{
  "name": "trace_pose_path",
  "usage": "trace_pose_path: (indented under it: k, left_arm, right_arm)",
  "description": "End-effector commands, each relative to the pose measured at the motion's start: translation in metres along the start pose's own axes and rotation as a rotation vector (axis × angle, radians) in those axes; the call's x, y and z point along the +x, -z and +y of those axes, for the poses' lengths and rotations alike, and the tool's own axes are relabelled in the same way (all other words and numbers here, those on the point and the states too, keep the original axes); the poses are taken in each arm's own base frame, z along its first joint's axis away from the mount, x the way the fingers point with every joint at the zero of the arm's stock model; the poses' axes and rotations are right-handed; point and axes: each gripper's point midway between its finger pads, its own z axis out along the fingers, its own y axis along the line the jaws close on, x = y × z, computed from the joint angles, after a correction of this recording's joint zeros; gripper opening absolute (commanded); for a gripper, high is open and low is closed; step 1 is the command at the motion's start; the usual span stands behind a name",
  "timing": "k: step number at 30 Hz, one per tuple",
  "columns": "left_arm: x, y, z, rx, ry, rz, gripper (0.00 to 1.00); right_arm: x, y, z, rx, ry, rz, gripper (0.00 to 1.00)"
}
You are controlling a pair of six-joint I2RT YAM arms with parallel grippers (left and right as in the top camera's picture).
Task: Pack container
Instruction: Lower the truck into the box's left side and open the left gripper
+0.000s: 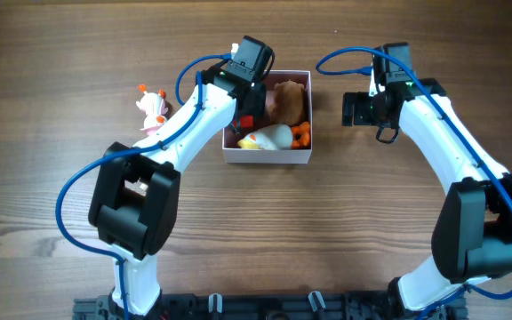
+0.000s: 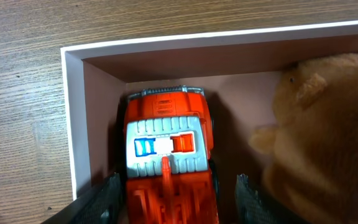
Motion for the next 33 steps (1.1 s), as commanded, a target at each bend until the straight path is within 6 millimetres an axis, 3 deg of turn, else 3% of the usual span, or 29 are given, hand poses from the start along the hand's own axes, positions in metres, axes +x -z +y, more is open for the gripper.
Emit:
trace_pose_path:
  k: [1, 5, 9, 12, 14, 19, 22, 29, 33]
  left_arm:
    - [0.0, -0.003, 0.001, -0.014, 0.001, -0.004, 0.6]
    - [-0.003, 0.004, 0.001, -0.009, -0.001, -0.016, 0.58]
    - [-0.017, 0.031, 0.001, 0.009, 0.01, -0.071, 0.49]
    - [-0.019, 0.05, 0.003, 0.014, 0.012, -0.084, 0.26]
    - [-0.014, 0.056, 0.006, 0.007, 0.009, -0.064, 0.04]
    - [0.021, 0.057, 0.018, -0.043, 0.04, 0.073, 0.04]
    - [0.038, 0.058, 0.012, -0.01, 0.054, 0.143, 0.04]
    - [0.045, 0.06, -0.017, 0.029, -0.001, 0.136, 0.04]
    - [0.047, 0.057, -0.02, 0.017, -0.014, 0.137, 0.04]
  right_arm:
    - [-0.002, 0.003, 0.0, -0.006, 0.007, -0.011, 1.0]
    - [-0.002, 0.003, 0.0, -0.006, 0.007, -0.011, 0.99]
    - [-0.003, 0.003, 0.0, -0.006, 0.007, -0.011, 1.0]
    - [-0.003, 0.003, 0.0, -0.006, 0.007, -0.011, 0.99]
    - [-0.002, 0.003, 0.0, -0.006, 0.007, -0.011, 0.99]
    - [-0.003, 0.003, 0.0, -0.006, 0.007, -0.011, 1.0]
    - [-0.003, 0.003, 0.0, -0.006, 0.007, -0.011, 1.0]
    - [-0.003, 0.003, 0.0, -0.006, 0.007, -0.011, 1.0]
    - [-0.002, 0.003, 0.0, -0.006, 0.007, -0.011, 1.0]
